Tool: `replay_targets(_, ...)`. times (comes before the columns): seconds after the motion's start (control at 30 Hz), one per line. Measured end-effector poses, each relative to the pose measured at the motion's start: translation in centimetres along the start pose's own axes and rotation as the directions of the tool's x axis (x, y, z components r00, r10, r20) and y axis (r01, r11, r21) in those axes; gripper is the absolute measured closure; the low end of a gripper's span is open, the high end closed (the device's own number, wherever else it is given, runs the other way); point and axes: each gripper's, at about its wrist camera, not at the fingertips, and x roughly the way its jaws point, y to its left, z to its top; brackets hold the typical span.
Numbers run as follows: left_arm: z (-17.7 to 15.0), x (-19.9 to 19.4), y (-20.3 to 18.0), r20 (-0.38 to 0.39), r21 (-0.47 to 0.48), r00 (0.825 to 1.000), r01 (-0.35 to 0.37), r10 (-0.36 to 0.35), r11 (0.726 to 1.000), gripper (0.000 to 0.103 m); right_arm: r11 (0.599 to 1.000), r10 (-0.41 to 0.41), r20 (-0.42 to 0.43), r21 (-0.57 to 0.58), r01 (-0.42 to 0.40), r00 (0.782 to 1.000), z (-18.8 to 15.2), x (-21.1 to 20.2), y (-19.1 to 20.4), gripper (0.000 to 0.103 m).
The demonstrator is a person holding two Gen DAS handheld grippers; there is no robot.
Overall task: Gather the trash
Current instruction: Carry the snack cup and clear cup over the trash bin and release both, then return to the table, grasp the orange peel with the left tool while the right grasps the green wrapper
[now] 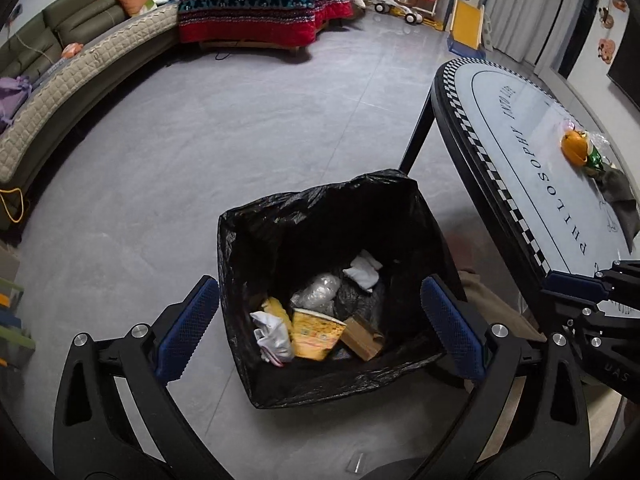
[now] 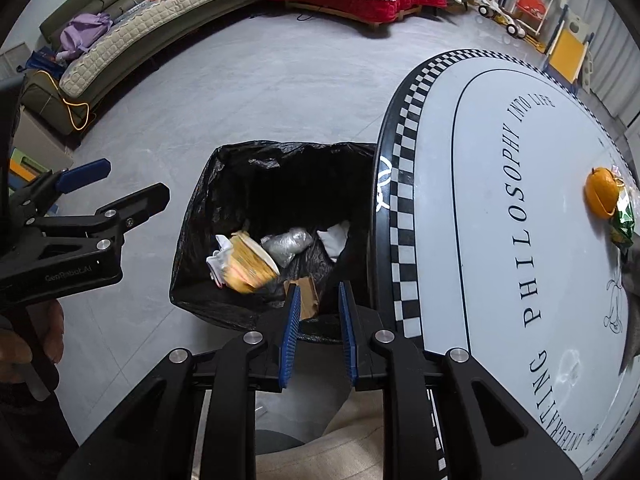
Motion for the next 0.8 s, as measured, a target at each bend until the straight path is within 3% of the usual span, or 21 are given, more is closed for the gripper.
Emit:
replay_targets(0.5, 1.7, -0.1, -0.3, 0.004, -0.021, 1.000, 0.003, -0.003, 1.000, 0.006, 0.999, 0.043, 0.032, 0.017, -0.044, 0.999, 0.8, -0.8, -1.4, 0.082)
replay_targets(0.8, 4.2, -0.5, -5.1, 0.015, 0.050, 0.999, 0.034, -0.035, 0.998, 0.006, 0.996, 0.050, 0.068, 0.064, -0.054, 0.996, 1.1, -2.7, -5.4, 0.082)
